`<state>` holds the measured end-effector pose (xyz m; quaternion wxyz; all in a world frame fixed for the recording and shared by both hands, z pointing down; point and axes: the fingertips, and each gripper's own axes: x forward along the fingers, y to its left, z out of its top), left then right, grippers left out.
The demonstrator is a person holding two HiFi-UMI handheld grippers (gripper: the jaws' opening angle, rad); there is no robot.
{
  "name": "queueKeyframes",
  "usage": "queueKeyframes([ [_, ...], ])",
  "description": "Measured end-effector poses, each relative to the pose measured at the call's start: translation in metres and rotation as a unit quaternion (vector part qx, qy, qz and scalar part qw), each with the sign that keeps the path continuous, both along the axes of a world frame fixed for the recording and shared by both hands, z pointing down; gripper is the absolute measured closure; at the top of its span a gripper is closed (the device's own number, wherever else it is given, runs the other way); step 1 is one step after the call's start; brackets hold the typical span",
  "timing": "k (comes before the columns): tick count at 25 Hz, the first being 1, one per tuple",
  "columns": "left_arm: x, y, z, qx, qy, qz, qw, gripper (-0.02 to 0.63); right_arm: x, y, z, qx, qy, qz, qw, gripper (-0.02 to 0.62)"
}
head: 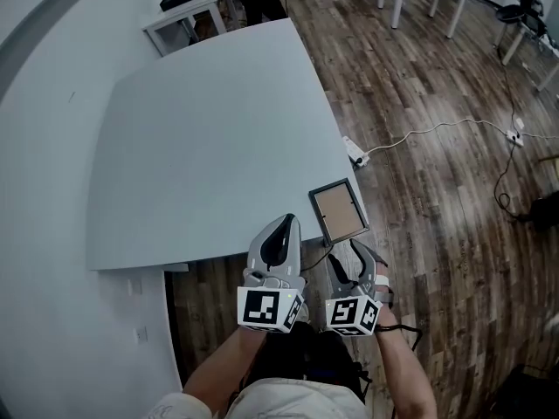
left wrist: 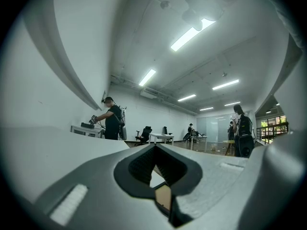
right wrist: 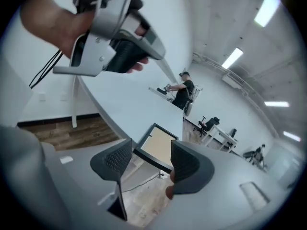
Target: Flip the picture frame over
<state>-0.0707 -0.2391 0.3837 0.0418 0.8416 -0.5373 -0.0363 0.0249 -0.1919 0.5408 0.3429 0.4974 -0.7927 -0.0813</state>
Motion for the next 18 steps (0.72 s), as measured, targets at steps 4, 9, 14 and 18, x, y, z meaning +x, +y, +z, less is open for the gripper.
queueKeyframes([
  [4,0.003,-0.001,-0.013,0.006,0.003,0.002,1.0000,0.606,0.034,-0.004,-0.030,0.001,-0.110,0.067,0.992,0.340],
  [9,0.013,0.001,-0.022,0.011,0.005,0.014,0.9998,0.606,0.064,-0.008,-0.078,0.027,-0.222,0.123,0.967,0.405],
  [14,0.031,0.004,-0.034,0.023,0.007,0.034,0.9992,0.606,0.092,-0.010,-0.128,0.063,-0.301,0.156,0.939,0.458],
  [18,0.043,0.004,-0.047,0.025,0.005,0.041,0.9988,0.606,0.116,-0.009,-0.162,0.088,-0.350,0.176,0.916,0.493],
])
